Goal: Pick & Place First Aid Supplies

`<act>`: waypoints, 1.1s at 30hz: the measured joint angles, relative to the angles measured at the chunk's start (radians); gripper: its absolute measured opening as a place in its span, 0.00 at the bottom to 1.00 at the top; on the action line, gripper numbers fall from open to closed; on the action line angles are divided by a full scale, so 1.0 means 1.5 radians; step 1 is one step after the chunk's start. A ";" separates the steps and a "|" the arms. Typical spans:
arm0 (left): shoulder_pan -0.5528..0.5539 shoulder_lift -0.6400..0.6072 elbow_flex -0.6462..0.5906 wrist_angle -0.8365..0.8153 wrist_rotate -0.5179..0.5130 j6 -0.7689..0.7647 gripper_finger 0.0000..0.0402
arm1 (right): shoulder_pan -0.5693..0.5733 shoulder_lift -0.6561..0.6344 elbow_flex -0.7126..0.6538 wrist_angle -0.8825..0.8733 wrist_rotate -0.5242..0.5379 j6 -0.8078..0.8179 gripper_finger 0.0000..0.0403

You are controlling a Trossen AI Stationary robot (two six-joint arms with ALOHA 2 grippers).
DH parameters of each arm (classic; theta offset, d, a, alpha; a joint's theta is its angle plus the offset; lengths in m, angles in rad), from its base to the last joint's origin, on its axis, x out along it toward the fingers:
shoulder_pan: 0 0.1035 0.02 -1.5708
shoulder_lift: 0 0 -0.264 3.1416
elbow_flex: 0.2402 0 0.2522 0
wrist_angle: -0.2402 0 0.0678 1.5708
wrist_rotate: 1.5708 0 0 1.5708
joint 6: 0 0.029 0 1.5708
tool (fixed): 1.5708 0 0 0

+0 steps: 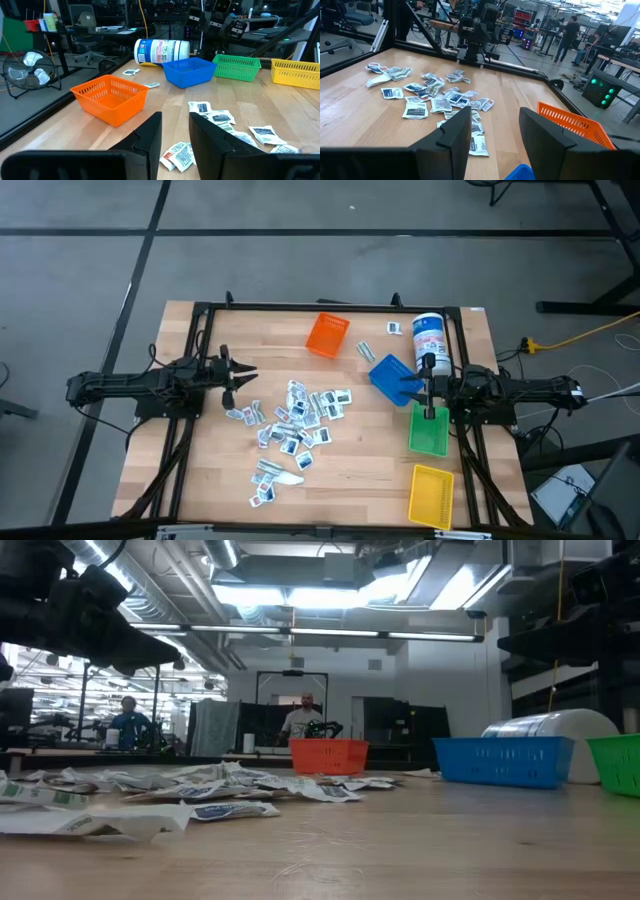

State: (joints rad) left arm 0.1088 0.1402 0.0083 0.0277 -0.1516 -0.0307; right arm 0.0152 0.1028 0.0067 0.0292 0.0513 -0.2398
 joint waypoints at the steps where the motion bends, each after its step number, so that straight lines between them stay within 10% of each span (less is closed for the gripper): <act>1: 0.000 0.000 0.000 0.000 0.000 0.000 0.23 | 0.000 0.000 0.000 0.000 0.000 0.000 0.41; 20: 0.000 0.000 0.000 0.000 0.000 0.000 0.23 | 0.000 0.000 0.000 0.023 -0.072 0.331 0.41; 33: 0.000 0.000 0.000 0.000 0.000 0.000 0.23 | 0.003 0.000 0.000 0.143 -0.020 0.367 0.41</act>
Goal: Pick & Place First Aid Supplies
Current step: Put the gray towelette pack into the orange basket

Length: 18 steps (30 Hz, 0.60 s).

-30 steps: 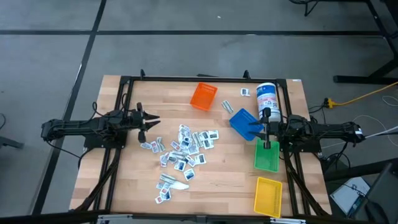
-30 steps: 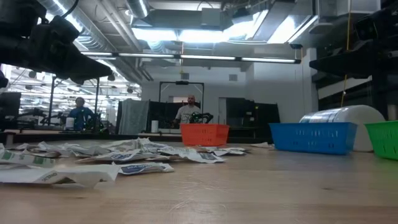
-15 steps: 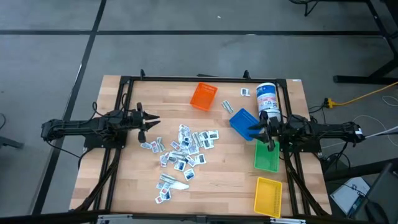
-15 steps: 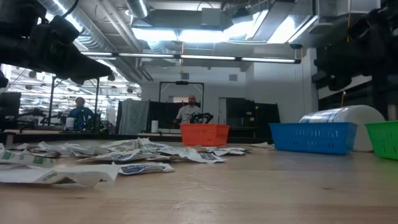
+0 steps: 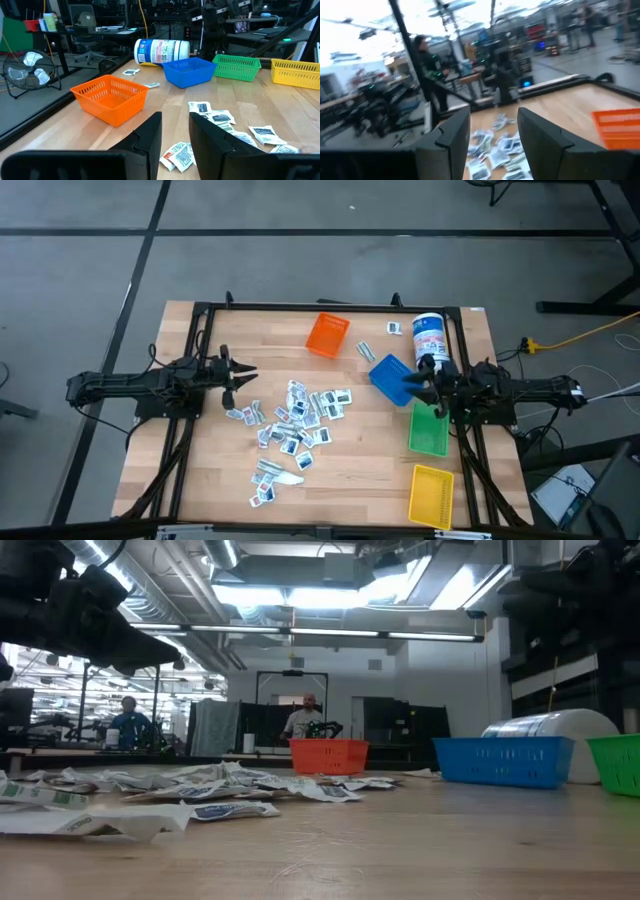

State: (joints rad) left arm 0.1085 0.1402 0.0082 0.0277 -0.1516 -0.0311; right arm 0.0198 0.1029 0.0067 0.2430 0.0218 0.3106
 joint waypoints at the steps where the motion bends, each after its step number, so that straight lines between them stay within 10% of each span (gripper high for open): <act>1: 0.000 0.000 0.000 0.000 0.000 0.000 0.23 | 0.002 0.002 0.000 0.002 0.025 0.000 0.41; 18: 0.000 0.000 0.000 0.000 0.000 0.000 0.23 | 0.030 0.265 0.063 0.208 0.131 -0.065 0.41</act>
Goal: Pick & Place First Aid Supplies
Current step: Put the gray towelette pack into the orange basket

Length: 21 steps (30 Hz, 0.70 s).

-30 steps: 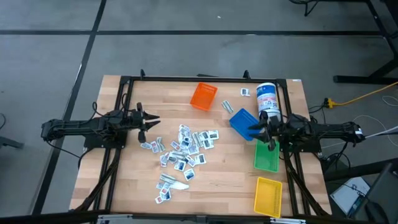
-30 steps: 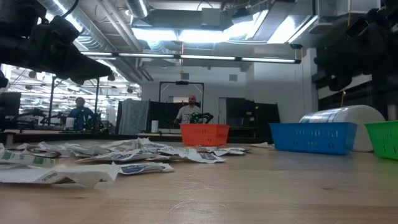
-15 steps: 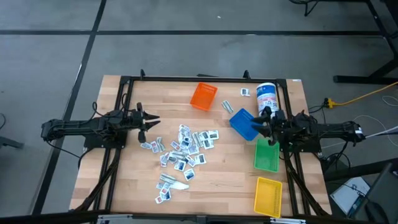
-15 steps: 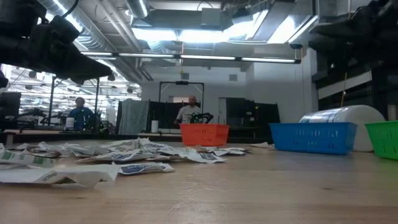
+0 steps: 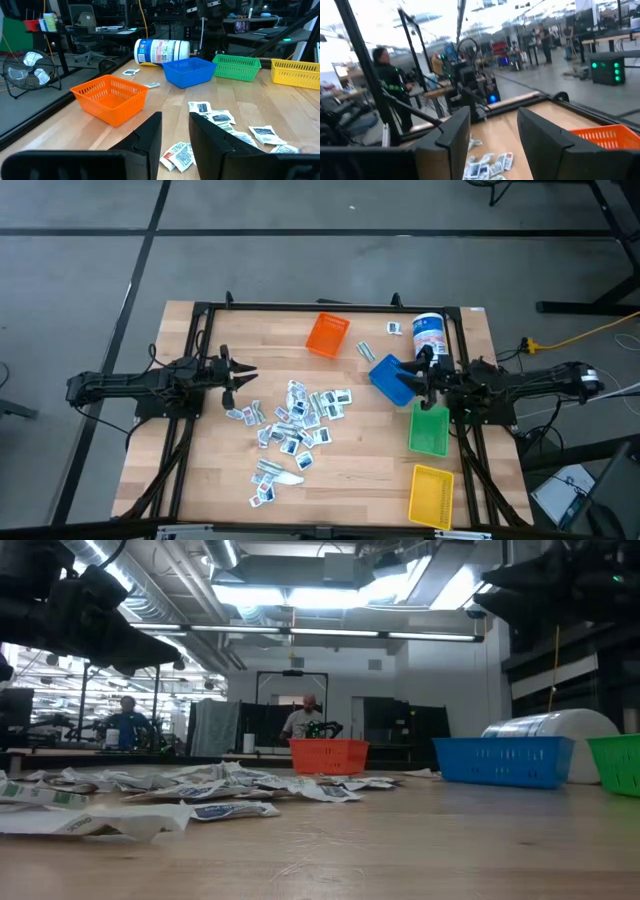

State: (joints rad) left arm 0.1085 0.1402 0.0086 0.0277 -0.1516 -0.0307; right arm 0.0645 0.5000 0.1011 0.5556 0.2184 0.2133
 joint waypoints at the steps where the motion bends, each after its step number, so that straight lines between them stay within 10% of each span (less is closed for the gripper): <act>1: 0.000 0.000 0.000 0.000 0.000 0.000 0.23 | 0.003 0.028 0.019 0.001 0.000 -0.008 0.41; 21: 0.000 0.000 0.000 0.000 0.000 0.000 0.23 | 0.061 0.539 0.418 -0.108 -0.001 -0.170 0.41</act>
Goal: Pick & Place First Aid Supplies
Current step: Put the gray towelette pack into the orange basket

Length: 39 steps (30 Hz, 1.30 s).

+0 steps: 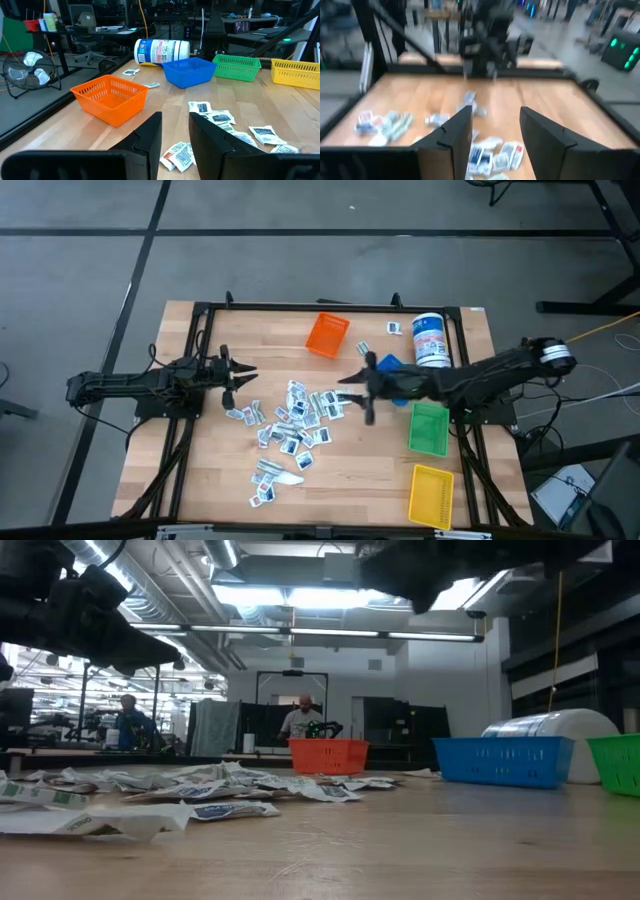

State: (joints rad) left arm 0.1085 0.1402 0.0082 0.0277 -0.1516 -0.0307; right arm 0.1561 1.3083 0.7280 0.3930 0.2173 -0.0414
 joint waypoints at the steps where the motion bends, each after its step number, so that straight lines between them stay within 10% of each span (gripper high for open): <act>1: 0.000 0.000 0.000 0.000 0.000 0.000 0.23 | 0.001 0.018 0.019 -0.020 0.000 -0.003 0.41; 13: 0.000 0.000 0.000 0.000 0.000 0.000 0.23 | 0.014 0.152 0.131 -0.099 -0.089 -0.031 0.41; 39: 0.000 0.000 0.000 0.003 -0.002 0.000 0.22 | 0.016 0.234 0.172 -0.251 -0.017 -0.010 0.41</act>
State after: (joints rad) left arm 0.1088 0.1402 0.0082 0.0322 -0.1551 -0.0308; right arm 0.1802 1.6588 0.9866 0.0159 0.1922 -0.0566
